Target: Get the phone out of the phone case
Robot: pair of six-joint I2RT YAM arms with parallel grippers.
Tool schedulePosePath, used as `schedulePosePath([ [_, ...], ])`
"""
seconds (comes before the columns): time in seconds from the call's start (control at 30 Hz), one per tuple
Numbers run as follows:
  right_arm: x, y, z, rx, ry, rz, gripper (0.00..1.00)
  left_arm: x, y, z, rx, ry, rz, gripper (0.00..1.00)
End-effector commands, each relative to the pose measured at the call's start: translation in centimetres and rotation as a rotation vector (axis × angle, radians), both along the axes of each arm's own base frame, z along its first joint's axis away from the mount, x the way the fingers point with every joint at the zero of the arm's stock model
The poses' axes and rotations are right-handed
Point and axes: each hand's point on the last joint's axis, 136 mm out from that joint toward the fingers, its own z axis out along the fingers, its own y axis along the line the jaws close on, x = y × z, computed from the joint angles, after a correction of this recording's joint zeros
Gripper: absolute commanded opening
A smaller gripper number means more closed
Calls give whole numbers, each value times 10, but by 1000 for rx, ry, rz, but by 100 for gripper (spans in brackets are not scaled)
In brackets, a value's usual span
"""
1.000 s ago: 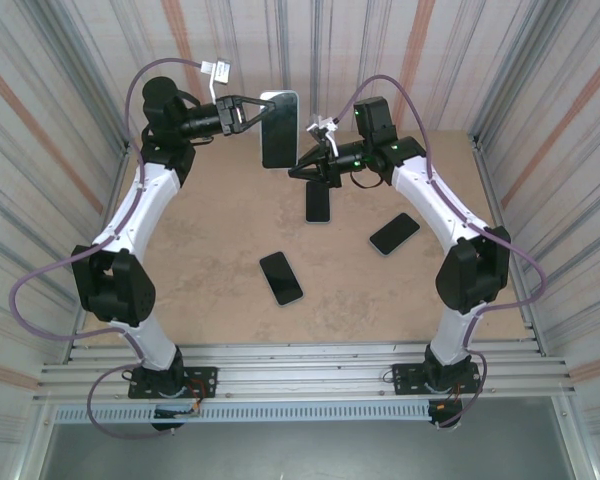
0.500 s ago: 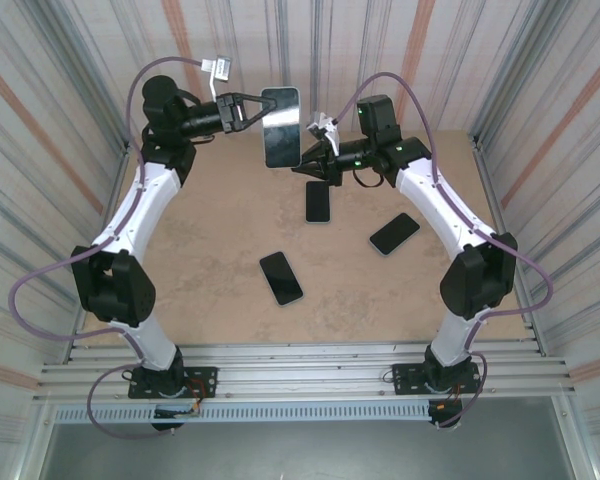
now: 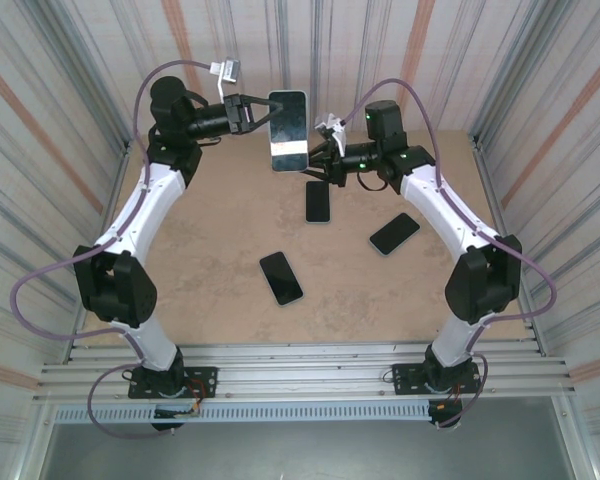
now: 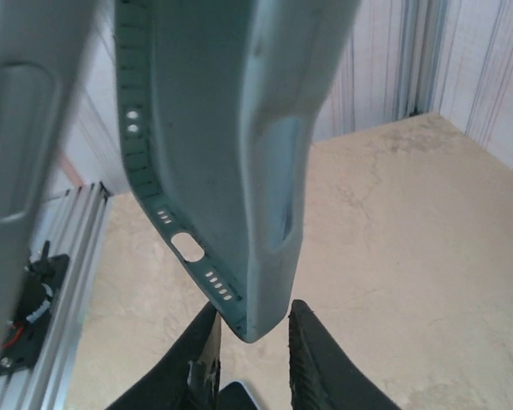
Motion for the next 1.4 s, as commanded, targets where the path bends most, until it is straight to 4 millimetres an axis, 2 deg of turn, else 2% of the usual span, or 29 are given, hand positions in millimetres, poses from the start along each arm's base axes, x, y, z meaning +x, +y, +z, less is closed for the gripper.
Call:
schedulePosePath([
  [0.0, -12, -4, 50, 136, -65, 22, 30, -22, -6, 12, 0, 19, -59, 0],
  [0.23, -21, 1, 50, 176, 25, 61, 38, -16, -9, 14, -31, 43, -38, 0],
  [0.43, -18, 2, 54, 275, 218, 31, 48, 16, 0, 7, -143, 207, 142, 0],
  [0.53, -14, 4, 59, 347, 359, -9, 52, 26, 1, -4, -183, 301, 189, 0],
  [0.73, -12, 7, 57, 463, 564, -84, 51, 36, 4, -30, -200, 433, 233, 0],
  [0.97, -21, 7, 61, 566, 659, -84, 42, 42, 1, -67, -183, 568, 235, 0],
  [1.1, -23, 7, 60, 585, 713, -77, 31, 47, 0, -79, -182, 606, 234, 0],
  [1.37, -21, 4, 56, 604, 753, -101, 13, 50, 0, -99, -164, 673, 245, 18],
])
